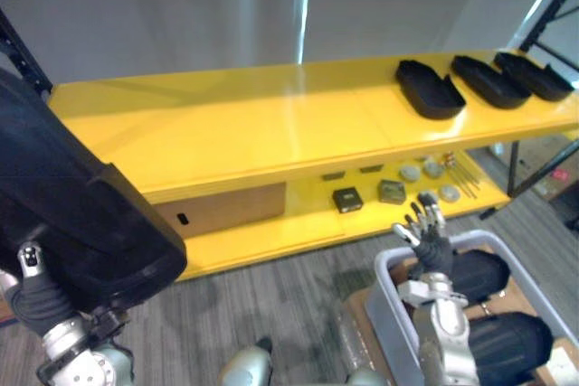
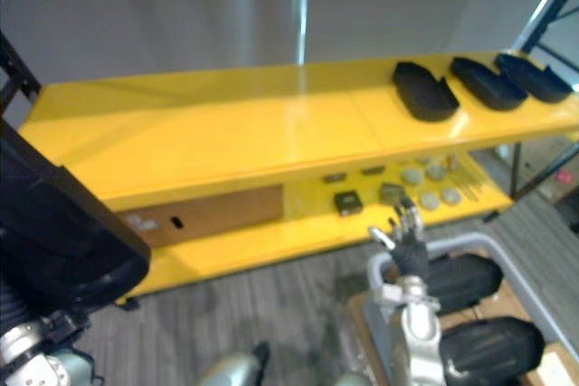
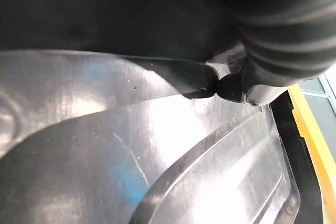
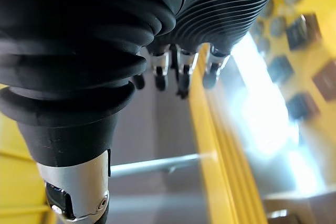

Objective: Walk over and take plastic housings, then place them on the shelf

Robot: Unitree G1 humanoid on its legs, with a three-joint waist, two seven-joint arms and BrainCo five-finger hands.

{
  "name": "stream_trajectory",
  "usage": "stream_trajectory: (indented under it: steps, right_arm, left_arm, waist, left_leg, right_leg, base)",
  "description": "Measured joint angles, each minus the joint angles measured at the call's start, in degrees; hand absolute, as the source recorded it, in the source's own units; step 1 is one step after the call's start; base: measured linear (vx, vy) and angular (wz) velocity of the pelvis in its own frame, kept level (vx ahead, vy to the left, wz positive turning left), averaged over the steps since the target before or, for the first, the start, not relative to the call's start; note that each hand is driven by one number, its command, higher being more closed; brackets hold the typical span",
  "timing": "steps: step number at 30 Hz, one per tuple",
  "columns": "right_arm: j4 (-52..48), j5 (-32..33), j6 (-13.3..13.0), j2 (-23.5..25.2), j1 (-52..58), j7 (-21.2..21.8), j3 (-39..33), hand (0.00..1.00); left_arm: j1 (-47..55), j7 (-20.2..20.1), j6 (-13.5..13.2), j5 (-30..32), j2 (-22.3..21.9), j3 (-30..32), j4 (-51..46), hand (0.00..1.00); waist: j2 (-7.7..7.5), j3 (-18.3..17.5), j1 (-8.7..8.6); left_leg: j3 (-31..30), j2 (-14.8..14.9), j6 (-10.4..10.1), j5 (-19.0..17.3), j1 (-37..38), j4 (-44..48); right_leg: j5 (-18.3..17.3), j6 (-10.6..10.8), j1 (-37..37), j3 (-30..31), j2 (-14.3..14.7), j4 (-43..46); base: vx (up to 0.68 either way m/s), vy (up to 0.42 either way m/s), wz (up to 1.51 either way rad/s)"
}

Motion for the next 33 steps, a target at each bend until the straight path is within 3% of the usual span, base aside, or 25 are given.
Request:
stream_trajectory:
  steps: [2, 5, 7, 8, 9, 12, 13, 16, 19, 22, 28, 33]
  right_arm:
    - [-3.37, 0.17, -0.13, -1.34, 0.15, 0.17, -2.16, 0.00]
    - [-8.65, 0.40, -0.13, -3.34, 1.26, 0.67, -3.44, 0.00]
    - [-11.02, 1.53, -0.14, -4.19, 2.05, 2.00, -3.72, 0.00]
    - [-11.31, 2.45, -0.14, -4.34, 1.68, 3.17, -3.68, 0.00]
    - [-10.82, 3.34, 0.04, -5.30, 0.88, 4.27, -3.93, 0.00]
    - [-10.52, 6.75, 0.60, -7.89, -1.00, 7.29, -4.32, 0.00]
    - [-10.29, 7.00, 0.68, -8.18, -1.72, 7.70, -4.30, 0.00]
    - [-8.47, 7.91, 0.84, -8.23, -4.97, 11.12, -3.99, 0.00]
    - [-8.50, 8.25, 0.72, -8.16, -4.86, 12.05, -4.17, 0.00]
    - [-9.23, 7.24, 0.45, -7.09, -4.80, 9.23, -4.50, 0.00]
    - [-12.39, 0.64, -1.32, -2.96, -4.79, -3.64, -4.78, 0.00]
    - [-14.09, 2.97, -1.76, 1.20, -2.03, -6.09, -6.37, 0.00]
  left_arm:
    - [-1.84, 0.02, 0.66, 0.03, -0.07, -1.02, 0.10, 1.00]
    - [-2.49, 0.02, 0.84, 0.12, -0.03, -3.78, 0.01, 1.00]
    - [-2.43, -0.18, 0.86, 0.11, -0.05, -5.23, -0.08, 1.00]
    - [-2.09, -0.22, 0.97, 0.17, -0.04, -5.22, -0.70, 1.00]
    - [-1.96, -0.21, 1.44, 0.24, -1.59, -5.37, -0.61, 1.00]
    - [-0.82, -0.62, 2.73, 1.61, -3.75, -5.64, -1.06, 1.00]
    - [-0.88, -0.64, 2.86, 1.92, -3.73, -5.55, -1.10, 1.00]
    - [-1.04, -0.64, 2.84, 2.39, -3.49, -5.65, -1.03, 1.00]
    - [-1.84, -0.76, 2.79, 2.51, -1.70, -6.46, -0.55, 1.00]
    - [-4.16, -1.78, 2.83, 4.19, -0.23, -7.49, 0.98, 1.00]
    - [-4.28, -5.49, 2.64, 4.12, 2.41, -7.49, 1.21, 1.00]
    - [-3.10, -10.23, 1.43, 3.33, 2.43, -7.81, -0.03, 1.00]
  waist:
    - [-0.12, -0.09, -0.14]
    - [-0.56, -0.39, -0.41]
    - [-1.64, -1.39, -0.53]
    - [-3.46, -2.82, -0.26]
    - [-2.80, -3.90, -0.09]
    - [0.82, -6.50, 0.12]
    - [1.37, -6.79, 0.11]
    - [1.87, -7.21, 0.16]
    - [0.80, -8.06, -0.59]
    - [-0.41, -7.97, -1.59]
    - [-0.52, -8.05, -1.78]
    - [-0.18, -7.86, -2.87]
  left_leg:
    - [-1.41, -0.01, -0.39, -0.87, 0.16, 0.12]
    - [-3.71, -1.24, -0.84, -2.01, 1.71, 0.07]
    - [-5.52, -2.44, -1.21, -3.14, 2.13, -0.06]
    - [-4.65, -3.08, -1.26, -4.55, 1.93, -0.20]
    - [-2.40, -0.95, -1.48, -5.71, 1.87, 0.62]
    - [-0.37, 1.91, -3.86, -4.54, 2.19, -1.33]
    - [-0.33, 2.18, -3.98, -4.41, 2.60, -2.03]
    - [1.65, 3.04, -4.70, -3.81, 5.37, -4.30]
    - [6.61, 3.48, -4.45, -2.29, 6.21, -7.09]
    - [8.07, 3.13, -4.21, -0.21, 7.52, -10.06]
    - [10.77, 3.20, -3.97, 0.33, 8.32, -11.16]
    - [15.05, 3.42, -3.62, 0.55, 9.59, -12.79]
  right_leg:
    - [-2.15, 2.44, 0.43, 1.77, 3.17, -16.20]
    - [-0.93, 4.22, 2.39, 4.59, 4.43, -27.29]
    - [0.29, 4.13, 5.05, 4.34, 4.04, -31.93]
    - [1.29, 4.05, 7.15, 3.79, 3.23, -35.19]
    - [1.61, 6.45, 9.34, 1.32, 3.78, -37.42]
    - [1.45, 6.06, 11.35, -0.43, 5.45, -39.76]
    - [1.45, 6.06, 11.75, -0.44, 5.62, -40.18]
    - [1.45, 6.03, 14.83, -0.46, 5.98, -41.98]
    - [1.46, 6.02, 16.46, -2.97, 5.61, -42.99]
    - [1.53, 5.92, 18.23, -5.24, 4.96, -42.98]
    - [1.61, 5.76, 18.95, -5.07, 4.69, -42.26]
    - [1.34, 5.30, 18.85, -3.12, 4.41, -42.85]
  base:
    - [0.18, 0.044, 0.35]
    - [0.20, -0.063, 0.51]
    - [0.27, -0.202, 0.70]
    - [0.26, -0.287, 0.53]
    - [0.30, -0.331, 0.53]
    - [0.24, -0.188, 0.38]
    - [0.23, -0.099, 0.21]
    - [0.17, -0.047, 0.08]
    - [0.14, -0.015, 0.39]
    - [0.07, 0.022, 0.58]
    - [0.03, 0.036, 0.19]
    - [-0.05, 0.023, -0.27]
